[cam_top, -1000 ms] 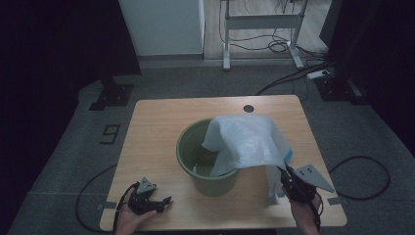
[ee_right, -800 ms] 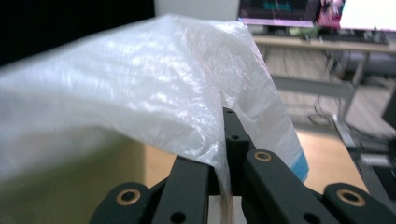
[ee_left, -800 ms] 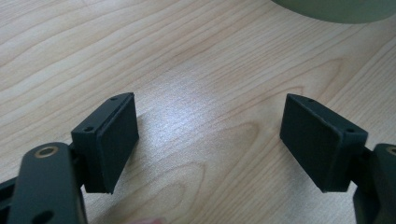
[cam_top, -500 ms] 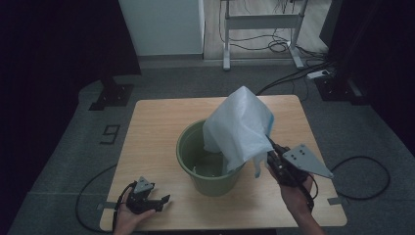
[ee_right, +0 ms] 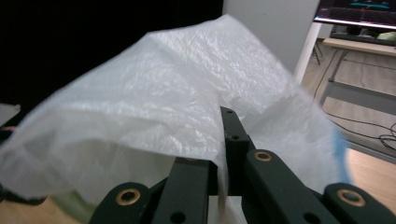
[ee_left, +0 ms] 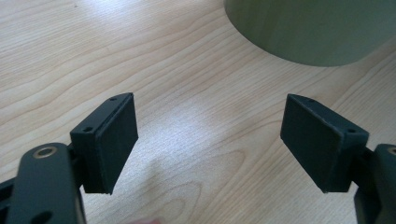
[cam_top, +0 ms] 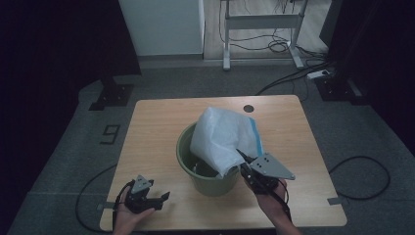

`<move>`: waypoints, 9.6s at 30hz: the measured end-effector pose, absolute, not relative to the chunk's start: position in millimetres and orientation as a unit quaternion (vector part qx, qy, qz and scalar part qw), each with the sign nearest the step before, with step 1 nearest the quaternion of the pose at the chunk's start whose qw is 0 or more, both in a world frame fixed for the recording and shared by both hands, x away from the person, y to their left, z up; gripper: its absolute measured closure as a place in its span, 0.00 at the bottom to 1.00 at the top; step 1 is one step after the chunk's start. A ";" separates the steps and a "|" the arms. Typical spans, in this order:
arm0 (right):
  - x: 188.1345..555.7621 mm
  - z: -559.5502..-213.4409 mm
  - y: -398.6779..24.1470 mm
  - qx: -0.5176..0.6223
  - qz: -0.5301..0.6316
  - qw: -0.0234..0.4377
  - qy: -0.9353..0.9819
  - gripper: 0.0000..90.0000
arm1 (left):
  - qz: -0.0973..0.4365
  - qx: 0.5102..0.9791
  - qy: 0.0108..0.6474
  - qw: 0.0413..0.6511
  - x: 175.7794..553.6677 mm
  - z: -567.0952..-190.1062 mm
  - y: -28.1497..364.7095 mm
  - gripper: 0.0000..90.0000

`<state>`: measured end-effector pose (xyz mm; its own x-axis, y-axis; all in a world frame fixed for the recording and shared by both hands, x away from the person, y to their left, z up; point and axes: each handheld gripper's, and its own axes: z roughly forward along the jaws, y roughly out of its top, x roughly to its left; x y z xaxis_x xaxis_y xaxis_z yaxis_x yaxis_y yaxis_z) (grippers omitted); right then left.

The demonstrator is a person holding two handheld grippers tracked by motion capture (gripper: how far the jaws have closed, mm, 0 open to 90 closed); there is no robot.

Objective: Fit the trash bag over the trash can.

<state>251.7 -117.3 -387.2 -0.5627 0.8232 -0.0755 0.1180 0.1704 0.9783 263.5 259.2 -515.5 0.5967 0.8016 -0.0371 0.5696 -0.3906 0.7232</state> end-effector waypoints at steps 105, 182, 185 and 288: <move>251.9 -376.5 -172.8 0.389 0.551 0.376 0.635 0.97 | 0.203 0.778 0.294 0.517 209.7 -356.2 131.9 0.17; 255.3 -372.3 -152.5 0.372 0.515 0.366 0.679 0.78 | 0.198 0.695 0.324 0.610 240.3 -367.0 211.4 1.00; 257.3 -376.8 -152.5 0.374 0.510 0.357 0.687 0.82 | 0.195 0.687 0.333 0.615 242.0 -367.8 220.1 1.00; 254.4 -366.5 -138.7 0.257 0.567 0.399 0.674 0.98 | 0.119 0.731 0.366 0.563 279.3 -366.8 187.9 0.33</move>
<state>254.4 -138.7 -366.5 -0.5503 0.7979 -0.2460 -0.1055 0.2257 0.9685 279.3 187.9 -366.8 0.7032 0.6698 -0.2386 0.4023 -0.0981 0.9103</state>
